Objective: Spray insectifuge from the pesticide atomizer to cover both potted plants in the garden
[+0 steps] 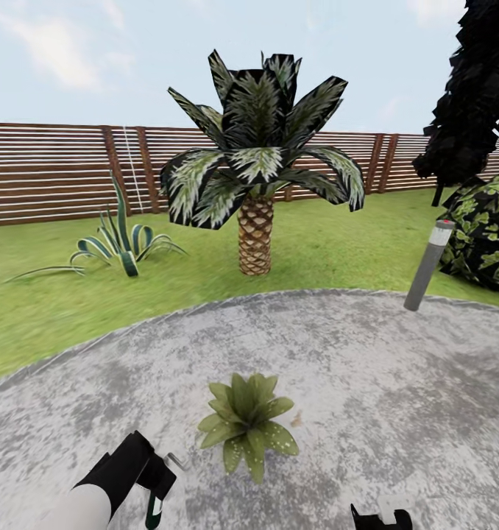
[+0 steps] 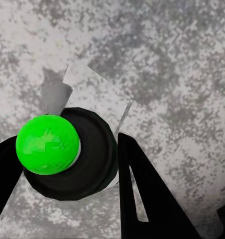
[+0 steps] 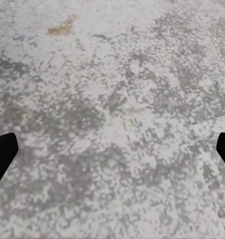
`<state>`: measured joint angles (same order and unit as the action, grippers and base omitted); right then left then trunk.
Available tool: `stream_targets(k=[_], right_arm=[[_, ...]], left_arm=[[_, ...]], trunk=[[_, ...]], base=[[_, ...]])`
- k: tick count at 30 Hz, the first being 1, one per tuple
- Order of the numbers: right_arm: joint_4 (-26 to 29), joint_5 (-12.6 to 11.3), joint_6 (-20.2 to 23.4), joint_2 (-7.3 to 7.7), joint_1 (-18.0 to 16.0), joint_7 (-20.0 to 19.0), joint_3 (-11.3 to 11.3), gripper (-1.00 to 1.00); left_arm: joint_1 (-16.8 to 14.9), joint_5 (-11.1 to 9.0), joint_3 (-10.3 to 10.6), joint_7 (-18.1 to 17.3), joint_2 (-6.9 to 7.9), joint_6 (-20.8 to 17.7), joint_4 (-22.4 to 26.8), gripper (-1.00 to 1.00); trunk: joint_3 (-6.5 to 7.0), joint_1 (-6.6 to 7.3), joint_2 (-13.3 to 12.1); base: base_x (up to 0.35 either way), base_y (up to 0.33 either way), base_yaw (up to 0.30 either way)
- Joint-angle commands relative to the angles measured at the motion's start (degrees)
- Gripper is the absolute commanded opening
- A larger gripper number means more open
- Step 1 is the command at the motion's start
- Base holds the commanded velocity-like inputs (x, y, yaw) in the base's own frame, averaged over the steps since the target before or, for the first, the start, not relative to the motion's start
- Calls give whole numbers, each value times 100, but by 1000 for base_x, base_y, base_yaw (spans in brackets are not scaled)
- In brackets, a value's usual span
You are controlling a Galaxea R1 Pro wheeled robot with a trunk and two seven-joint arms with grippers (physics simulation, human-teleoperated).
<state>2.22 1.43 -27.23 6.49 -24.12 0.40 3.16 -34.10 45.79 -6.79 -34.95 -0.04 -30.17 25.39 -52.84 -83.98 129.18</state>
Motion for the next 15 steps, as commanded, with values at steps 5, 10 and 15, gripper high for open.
stream_targets(k=[5,10,15], right_arm=[[-11,7,-19,2,-5,4,27,100],[-11,7,-19,1,-5,4,27,100],[-11,7,-19,-1,-5,4,27,100]], left_arm=[[0,27,-36,-38,3,-24,10,-100],[-1,33,-33,-38,3,-24,10,-100],[0,35,-30,-59,5,-17,3,-100]], trunk=[[4,-1,2],[13,-1,2],[23,-1,2]], base=[[50,310,-248],[2,316,-257],[0,97,-258]])
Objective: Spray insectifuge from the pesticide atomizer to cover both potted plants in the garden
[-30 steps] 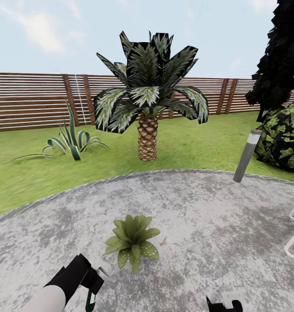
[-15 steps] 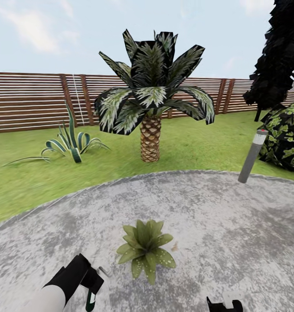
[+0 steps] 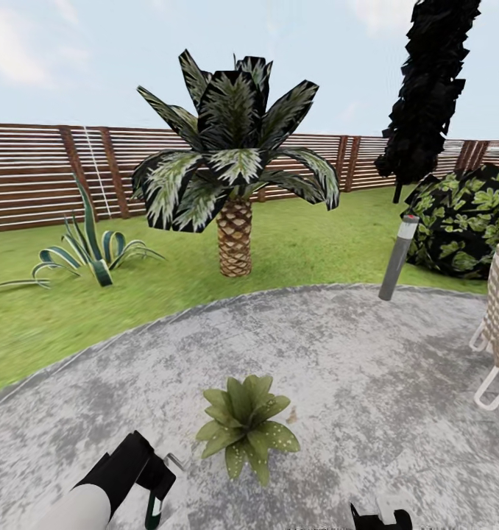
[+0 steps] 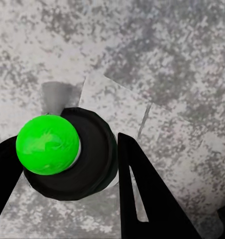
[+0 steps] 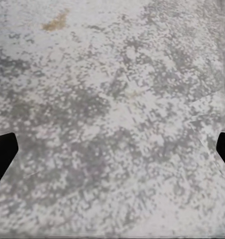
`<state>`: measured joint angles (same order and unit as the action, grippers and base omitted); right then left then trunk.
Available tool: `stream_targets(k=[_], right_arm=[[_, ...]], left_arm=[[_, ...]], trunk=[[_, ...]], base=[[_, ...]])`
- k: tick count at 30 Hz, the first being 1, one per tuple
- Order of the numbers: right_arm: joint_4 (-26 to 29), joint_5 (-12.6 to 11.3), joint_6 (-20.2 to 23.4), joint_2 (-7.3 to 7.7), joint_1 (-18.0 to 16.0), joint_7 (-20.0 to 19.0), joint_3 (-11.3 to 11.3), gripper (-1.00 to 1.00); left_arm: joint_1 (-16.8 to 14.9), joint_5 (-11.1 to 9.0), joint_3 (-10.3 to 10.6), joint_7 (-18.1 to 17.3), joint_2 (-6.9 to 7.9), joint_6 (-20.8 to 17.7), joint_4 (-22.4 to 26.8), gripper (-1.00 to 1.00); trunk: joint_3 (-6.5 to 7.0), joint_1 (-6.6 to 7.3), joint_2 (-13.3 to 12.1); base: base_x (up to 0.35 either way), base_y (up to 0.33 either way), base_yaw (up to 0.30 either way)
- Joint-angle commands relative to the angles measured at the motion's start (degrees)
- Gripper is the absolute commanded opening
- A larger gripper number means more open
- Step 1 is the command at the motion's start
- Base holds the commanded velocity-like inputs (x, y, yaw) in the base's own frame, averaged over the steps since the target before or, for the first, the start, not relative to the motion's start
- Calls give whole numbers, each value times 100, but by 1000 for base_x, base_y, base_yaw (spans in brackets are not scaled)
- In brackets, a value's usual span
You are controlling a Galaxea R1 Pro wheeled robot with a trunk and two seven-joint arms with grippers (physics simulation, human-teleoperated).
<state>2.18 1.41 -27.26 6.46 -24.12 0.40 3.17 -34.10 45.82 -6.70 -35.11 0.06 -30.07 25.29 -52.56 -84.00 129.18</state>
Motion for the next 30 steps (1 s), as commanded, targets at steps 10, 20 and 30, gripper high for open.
stream_targets(k=[10,20,30], right_arm=[[2,8,-13,4,-5,6,26,100],[8,8,-13,4,-5,13,26,100],[11,8,-8,4,-5,12,26,100]], left_arm=[[-128,795,64,-1090,185,-828,114,-100],[-220,1472,73,-2624,352,-917,1331,-100],[-210,1467,73,-2636,359,-922,1347,-100]], trunk=[[-3,1,2],[-3,1,2],[39,1,2]], base=[[0,2,-178],[0,0,-3],[-7,154,-207]])
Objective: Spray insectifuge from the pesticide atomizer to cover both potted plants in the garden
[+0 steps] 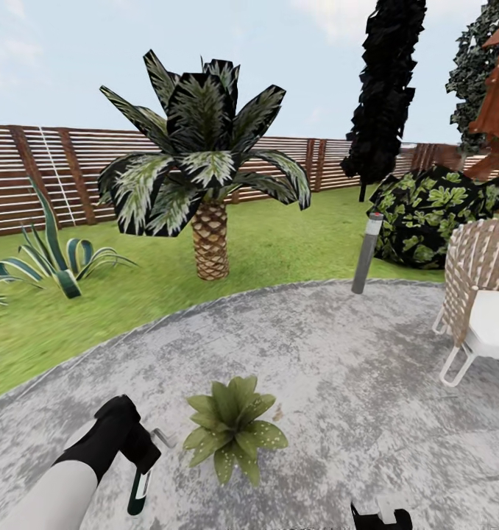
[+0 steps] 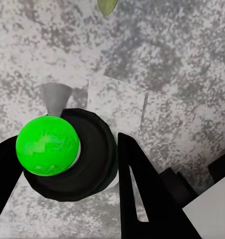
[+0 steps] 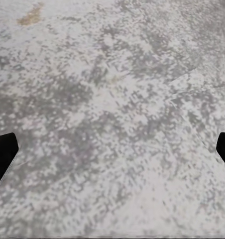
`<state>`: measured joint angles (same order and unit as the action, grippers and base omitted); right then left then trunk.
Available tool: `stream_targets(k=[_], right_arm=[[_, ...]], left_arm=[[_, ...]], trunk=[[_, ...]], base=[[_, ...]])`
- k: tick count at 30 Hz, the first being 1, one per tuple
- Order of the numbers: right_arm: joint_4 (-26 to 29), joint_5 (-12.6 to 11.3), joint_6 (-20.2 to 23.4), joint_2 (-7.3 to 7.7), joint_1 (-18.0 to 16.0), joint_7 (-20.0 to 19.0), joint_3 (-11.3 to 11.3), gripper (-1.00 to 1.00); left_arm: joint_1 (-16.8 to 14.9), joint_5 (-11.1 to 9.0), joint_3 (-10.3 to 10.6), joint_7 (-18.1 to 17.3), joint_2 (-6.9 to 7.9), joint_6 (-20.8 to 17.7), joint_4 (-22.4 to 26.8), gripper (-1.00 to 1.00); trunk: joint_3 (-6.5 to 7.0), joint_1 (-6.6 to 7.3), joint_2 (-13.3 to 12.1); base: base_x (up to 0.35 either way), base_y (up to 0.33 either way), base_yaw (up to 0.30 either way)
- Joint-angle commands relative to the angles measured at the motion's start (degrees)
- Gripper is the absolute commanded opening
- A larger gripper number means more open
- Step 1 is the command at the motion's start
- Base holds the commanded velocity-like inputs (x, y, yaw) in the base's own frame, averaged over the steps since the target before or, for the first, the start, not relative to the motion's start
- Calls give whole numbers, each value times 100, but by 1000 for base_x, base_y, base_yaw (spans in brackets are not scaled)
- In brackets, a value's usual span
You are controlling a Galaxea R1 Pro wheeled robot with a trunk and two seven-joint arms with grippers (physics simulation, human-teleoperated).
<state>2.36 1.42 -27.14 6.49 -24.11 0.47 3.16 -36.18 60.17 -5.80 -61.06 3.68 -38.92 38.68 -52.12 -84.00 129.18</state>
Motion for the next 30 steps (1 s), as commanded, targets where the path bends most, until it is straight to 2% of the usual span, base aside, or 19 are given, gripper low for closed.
stream_targets(k=[1,14,21,26,30], right_arm=[[-8,8,-21,2,-6,5,27,100],[-9,8,-23,2,-6,6,27,100],[-8,8,-28,2,-6,5,27,100],[-8,8,-28,2,-6,6,27,100],[-8,8,-26,2,-6,6,27,100]], left_arm=[[2,31,-18,-40,-4,-36,8,-100],[40,37,-9,-33,-9,-246,8,-100],[40,38,-9,-29,-24,-247,8,-100],[45,38,2,-29,-39,-234,8,-100],[50,38,8,-22,-41,-218,5,-100]], trunk=[[-1,2,2],[61,2,2],[74,2,2],[74,2,2],[74,2,2]], base=[[-87,296,-237],[-166,264,-237],[170,273,-113],[270,61,-2],[60,5,0]])
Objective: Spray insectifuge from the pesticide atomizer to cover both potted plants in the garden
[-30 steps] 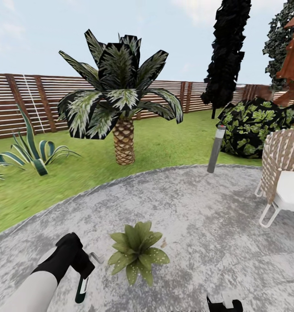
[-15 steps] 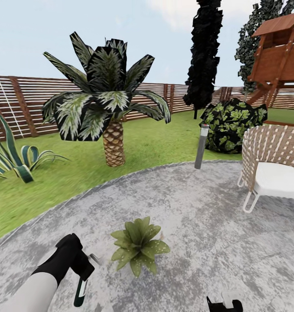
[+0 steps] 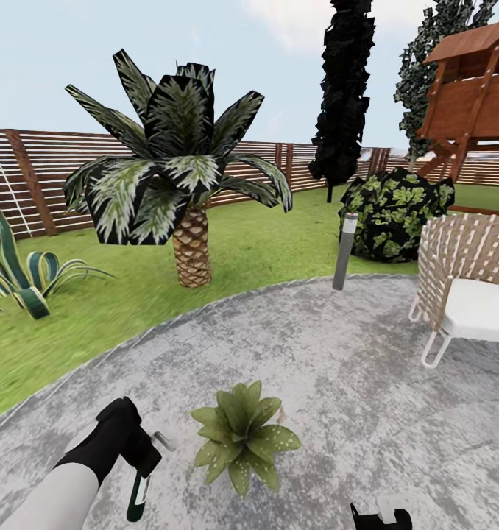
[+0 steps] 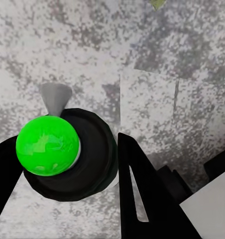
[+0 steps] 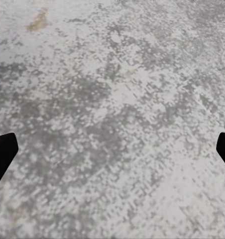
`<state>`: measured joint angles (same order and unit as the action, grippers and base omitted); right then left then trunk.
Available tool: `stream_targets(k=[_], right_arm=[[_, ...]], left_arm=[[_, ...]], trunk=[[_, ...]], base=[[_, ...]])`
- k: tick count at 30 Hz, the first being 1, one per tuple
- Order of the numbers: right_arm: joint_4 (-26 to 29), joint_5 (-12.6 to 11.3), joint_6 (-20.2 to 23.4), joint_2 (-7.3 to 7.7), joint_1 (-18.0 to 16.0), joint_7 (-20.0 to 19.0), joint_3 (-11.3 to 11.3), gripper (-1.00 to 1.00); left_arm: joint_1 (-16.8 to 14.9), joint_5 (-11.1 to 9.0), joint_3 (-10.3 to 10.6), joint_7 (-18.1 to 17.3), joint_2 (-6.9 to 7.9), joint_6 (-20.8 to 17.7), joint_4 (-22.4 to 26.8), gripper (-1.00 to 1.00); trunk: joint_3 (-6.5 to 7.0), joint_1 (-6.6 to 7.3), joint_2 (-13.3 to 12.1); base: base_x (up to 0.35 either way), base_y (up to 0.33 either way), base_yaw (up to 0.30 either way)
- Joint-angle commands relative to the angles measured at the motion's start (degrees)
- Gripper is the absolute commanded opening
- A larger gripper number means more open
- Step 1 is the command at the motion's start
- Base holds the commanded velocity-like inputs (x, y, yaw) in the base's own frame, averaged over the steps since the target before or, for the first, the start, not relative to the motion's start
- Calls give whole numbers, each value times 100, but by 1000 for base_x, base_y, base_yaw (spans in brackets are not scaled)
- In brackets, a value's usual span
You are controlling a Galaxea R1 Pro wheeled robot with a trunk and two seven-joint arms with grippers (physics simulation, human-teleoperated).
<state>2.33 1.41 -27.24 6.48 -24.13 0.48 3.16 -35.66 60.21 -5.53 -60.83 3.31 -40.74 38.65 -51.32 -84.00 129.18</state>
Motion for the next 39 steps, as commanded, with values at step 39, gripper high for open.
stream_targets(k=[39], right_arm=[[-22,17,-9,-95,-4,5,33,100]], left_arm=[[-386,1572,-41,-1566,77,-54,153,-100]], trunk=[[118,1,2]], base=[[-2,52,-249]])
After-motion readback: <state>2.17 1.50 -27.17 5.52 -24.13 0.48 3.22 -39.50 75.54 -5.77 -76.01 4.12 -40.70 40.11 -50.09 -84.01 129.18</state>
